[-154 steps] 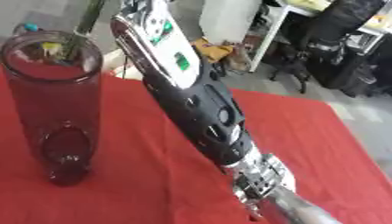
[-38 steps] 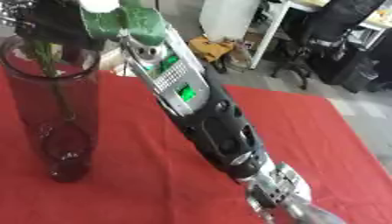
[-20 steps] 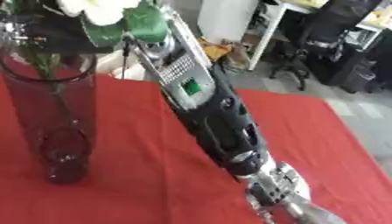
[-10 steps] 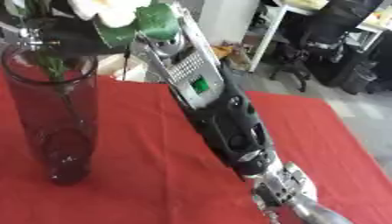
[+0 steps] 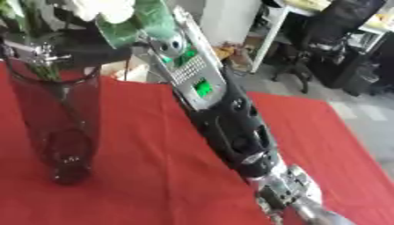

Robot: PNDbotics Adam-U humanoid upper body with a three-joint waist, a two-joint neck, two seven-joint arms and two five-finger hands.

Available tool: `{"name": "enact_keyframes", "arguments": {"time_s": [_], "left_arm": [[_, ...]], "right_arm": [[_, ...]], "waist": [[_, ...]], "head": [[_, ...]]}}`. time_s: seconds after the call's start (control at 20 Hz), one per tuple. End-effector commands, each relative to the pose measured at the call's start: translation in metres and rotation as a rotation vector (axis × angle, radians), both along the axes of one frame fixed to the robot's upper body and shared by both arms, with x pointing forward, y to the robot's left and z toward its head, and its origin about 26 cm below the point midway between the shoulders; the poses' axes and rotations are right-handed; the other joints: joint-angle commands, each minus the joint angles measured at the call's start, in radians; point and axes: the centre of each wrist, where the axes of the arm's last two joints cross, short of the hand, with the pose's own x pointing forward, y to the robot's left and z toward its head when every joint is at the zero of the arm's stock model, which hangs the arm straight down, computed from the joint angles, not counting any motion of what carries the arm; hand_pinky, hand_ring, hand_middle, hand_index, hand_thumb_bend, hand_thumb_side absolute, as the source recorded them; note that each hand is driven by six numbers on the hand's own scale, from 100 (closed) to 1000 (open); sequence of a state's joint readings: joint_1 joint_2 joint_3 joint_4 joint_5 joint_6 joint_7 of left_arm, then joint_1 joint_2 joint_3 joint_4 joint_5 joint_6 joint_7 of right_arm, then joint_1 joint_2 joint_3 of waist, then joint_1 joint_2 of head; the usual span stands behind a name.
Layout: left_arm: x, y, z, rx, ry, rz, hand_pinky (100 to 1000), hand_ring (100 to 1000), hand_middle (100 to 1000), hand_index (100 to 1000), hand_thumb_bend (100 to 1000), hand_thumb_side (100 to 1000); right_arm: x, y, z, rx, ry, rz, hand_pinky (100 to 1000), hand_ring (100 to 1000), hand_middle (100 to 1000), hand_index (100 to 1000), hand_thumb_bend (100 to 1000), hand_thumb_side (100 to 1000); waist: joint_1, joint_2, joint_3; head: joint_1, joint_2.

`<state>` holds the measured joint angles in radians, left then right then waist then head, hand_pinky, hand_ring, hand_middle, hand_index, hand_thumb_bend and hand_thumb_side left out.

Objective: Arrange flowers into the vase.

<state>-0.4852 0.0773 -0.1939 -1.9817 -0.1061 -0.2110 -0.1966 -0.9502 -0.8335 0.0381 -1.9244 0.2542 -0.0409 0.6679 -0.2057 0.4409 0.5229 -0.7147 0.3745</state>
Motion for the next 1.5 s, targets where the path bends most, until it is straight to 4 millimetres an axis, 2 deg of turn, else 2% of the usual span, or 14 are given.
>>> {"name": "enact_keyframes", "arguments": {"time_s": [0.05, 0.4, 0.6, 0.95, 1.05, 1.1, 1.3, 1.5], "left_arm": [[-0.0043, -0.0035, 0.0053, 0.000, -0.019, -0.020, 622, 460, 685, 785, 125, 1000], [-0.0043, -0.0034, 0.0054, -0.001, -0.019, -0.020, 622, 460, 685, 785, 125, 1000], [-0.0043, -0.0033, 0.0050, -0.001, -0.017, -0.019, 622, 460, 686, 785, 125, 1000], [-0.0043, -0.0032, 0.0046, -0.002, -0.017, -0.017, 622, 460, 687, 785, 124, 1000], [-0.0043, -0.0032, 0.0044, -0.001, -0.016, -0.016, 623, 460, 688, 785, 124, 1000], [-0.0044, -0.0033, 0.0043, 0.000, -0.016, -0.017, 623, 460, 688, 785, 124, 1000], [-0.0045, -0.0034, 0.0036, 0.003, -0.013, -0.018, 622, 460, 689, 785, 124, 1000], [-0.0045, -0.0029, 0.0030, 0.006, -0.011, -0.016, 622, 460, 689, 785, 123, 1000]], "right_arm": [[-0.0024, -0.0060, 0.0068, -0.020, -0.014, -0.026, 916, 1000, 285, 826, 235, 1000], [0.0007, -0.0086, 0.0048, -0.027, 0.001, -0.024, 924, 1000, 318, 862, 323, 1000], [0.0005, -0.0098, 0.0050, -0.016, -0.003, -0.026, 922, 1000, 281, 844, 269, 1000], [-0.0003, -0.0101, 0.0033, -0.016, -0.001, -0.036, 924, 1000, 285, 839, 263, 1000], [-0.0006, -0.0107, 0.0027, -0.024, 0.001, -0.041, 933, 1000, 317, 855, 327, 1000], [-0.0005, -0.0111, 0.0024, -0.030, 0.004, -0.041, 933, 1000, 317, 855, 327, 1000], [-0.0022, -0.0125, 0.0034, -0.052, 0.015, -0.021, 951, 1000, 350, 874, 476, 1000], [-0.0060, -0.0145, 0.0058, -0.072, 0.024, 0.000, 949, 1000, 361, 877, 517, 1000]], "waist": [[0.008, -0.027, -0.003], [0.008, -0.026, -0.005], [0.010, -0.025, -0.008], [0.016, -0.021, -0.014], [0.017, -0.019, -0.016], [0.017, -0.019, -0.017], [0.019, -0.019, -0.019], [0.022, -0.020, -0.025]], "head": [[0.001, 0.001], [0.006, 0.000], [0.009, 0.000], [0.013, -0.003], [0.015, -0.003], [0.016, -0.004], [0.019, -0.003], [0.021, -0.002]]}}
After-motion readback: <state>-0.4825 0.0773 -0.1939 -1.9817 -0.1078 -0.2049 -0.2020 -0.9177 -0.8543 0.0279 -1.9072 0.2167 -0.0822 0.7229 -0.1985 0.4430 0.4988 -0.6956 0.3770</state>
